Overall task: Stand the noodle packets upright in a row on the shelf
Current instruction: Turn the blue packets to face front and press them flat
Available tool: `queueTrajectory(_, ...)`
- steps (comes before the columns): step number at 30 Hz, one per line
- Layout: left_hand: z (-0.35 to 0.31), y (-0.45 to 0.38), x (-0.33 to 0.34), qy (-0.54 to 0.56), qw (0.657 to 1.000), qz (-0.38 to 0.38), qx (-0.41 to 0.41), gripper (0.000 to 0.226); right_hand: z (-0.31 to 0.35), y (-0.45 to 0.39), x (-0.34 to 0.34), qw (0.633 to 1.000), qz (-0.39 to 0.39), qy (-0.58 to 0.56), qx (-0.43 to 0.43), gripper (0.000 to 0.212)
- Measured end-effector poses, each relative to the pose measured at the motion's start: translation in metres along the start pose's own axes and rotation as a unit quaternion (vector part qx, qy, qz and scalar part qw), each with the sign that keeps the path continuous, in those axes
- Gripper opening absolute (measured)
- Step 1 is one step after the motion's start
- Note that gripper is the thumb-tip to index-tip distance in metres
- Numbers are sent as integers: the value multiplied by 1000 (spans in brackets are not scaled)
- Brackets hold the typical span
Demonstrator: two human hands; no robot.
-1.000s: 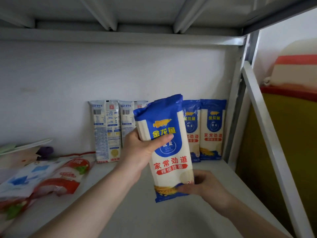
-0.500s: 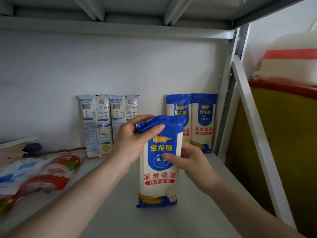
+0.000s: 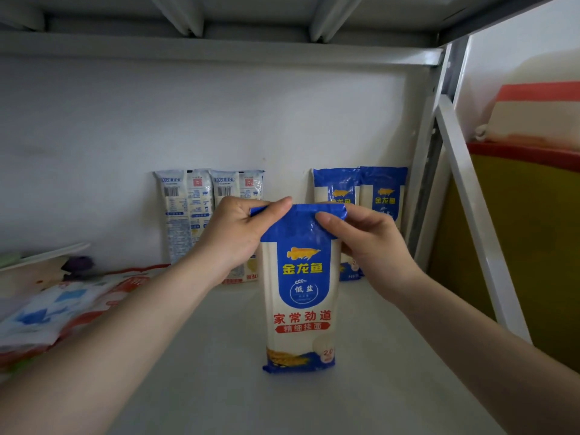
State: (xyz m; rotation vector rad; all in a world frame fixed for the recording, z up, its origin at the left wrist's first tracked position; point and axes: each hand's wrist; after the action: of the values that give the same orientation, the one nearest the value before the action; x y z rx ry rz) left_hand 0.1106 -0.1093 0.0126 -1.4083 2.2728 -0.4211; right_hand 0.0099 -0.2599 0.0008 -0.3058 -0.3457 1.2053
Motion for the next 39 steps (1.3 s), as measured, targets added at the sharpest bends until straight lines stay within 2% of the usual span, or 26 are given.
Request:
queueTrajectory(4,0,-3,4,27,1000,-8,-7,25,6,-9,-5,999,1,36,-3,14)
queueTrajectory(9,5,-4,11,88,993,-51,-68,51,3,-16,-6,998,6,56,-20,21)
queueTrajectory(11,9,0,9,71,994,-19,-86,49,0,-19,-8,997,-5,77,-28,23)
queueTrajectory(14,29,19,8,-20,988,78,-132,24,-2,-23,-10,995,-22,92,-23,14)
queueTrajectory(15,39,26,9,-36,983,99,-150,24,-3,-23,-12,997,-17,80,-17,14)
queueTrajectory(18,67,44,9,-5,977,121,-178,37,-12,-16,-19,996,53,61,49,27)
queueTrajectory(21,87,57,13,15,972,129,-197,38,-44,2,-25,968,143,152,137,33)
queueTrajectory(23,99,64,16,-2,965,147,-218,45,-67,15,-29,952,163,186,179,37)
queueTrajectory(28,124,75,19,-28,961,176,-213,65,-96,36,-33,935,166,212,231,50)
queueTrajectory(32,129,74,20,-20,966,165,-196,62,-101,42,-34,939,163,198,231,48)
queueTrajectory(39,128,53,18,2,973,145,-178,61,-115,28,-41,956,111,134,235,40)
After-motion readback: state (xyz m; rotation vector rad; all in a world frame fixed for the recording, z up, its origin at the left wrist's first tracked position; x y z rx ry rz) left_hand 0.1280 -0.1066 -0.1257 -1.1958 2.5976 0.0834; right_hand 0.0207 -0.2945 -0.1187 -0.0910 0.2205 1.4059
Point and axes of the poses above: each hand's wrist, its own y-axis away from the middle knuckle, its own x-axis out of the palm, z = x × y, and after that the axes turned 3 degrees about -z, right-handed
